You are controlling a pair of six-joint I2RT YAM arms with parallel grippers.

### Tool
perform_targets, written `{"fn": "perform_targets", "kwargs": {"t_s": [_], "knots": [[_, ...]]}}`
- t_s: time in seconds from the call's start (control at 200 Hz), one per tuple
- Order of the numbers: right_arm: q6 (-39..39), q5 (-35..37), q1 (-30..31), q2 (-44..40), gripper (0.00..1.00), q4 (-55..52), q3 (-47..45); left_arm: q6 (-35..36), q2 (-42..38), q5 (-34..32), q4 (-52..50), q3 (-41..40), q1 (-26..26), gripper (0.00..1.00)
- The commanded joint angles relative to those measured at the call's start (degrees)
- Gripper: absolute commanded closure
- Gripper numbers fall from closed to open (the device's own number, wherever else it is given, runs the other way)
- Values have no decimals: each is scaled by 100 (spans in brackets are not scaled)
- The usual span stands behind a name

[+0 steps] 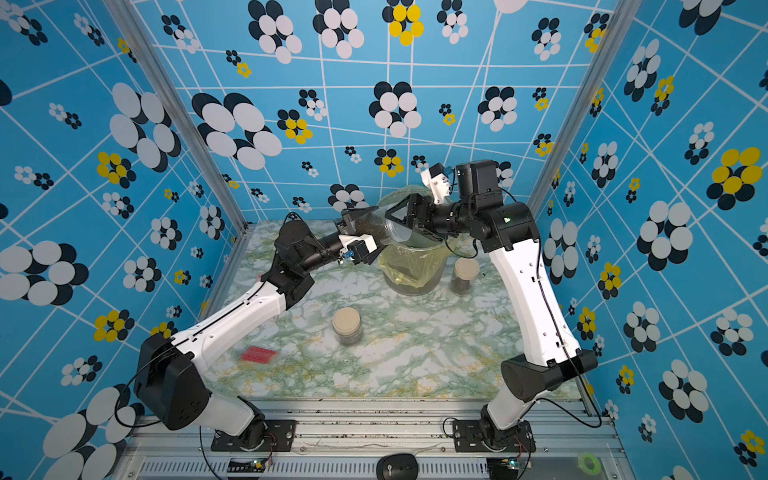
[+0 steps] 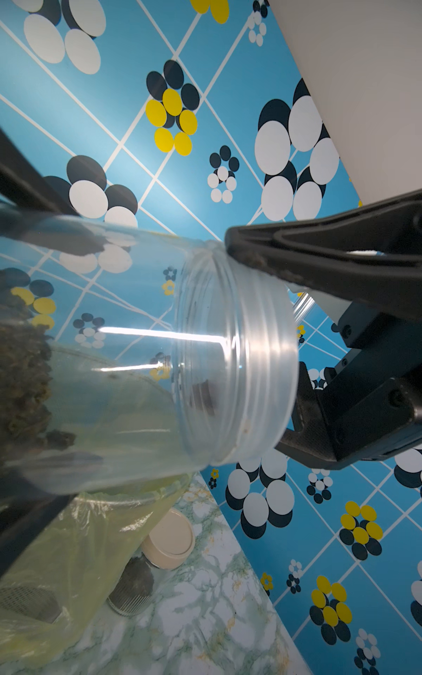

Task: Empty moldy tea leaves from jars
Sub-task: Unscrew the lid from the jar.

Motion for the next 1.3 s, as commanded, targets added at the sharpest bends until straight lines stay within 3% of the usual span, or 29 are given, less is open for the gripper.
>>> {"fn": "perform_targets", "kwargs": {"t_s": [0.0,0.31,0.68,1.044,1.294], "knots": [[-492,-158,26,-56,30,-225,-49,-270,-16,165,-433,413,-51,52],[-896,-526,30,-288,31,77,-518,-894,36,996,-1920,1195,37,51],[-1526,-953,29,-616,32,317,-1124,-2179,541,2559,-3512,2606,416,51],[-2459,-1084,25,-752,32,260,-1293,-3859,1040,3984,-3580,3362,767,51],[-3082,-1029,25,-501,32,-181,-843,-4040,1243,4421,-3977,3553,812,53]]}}
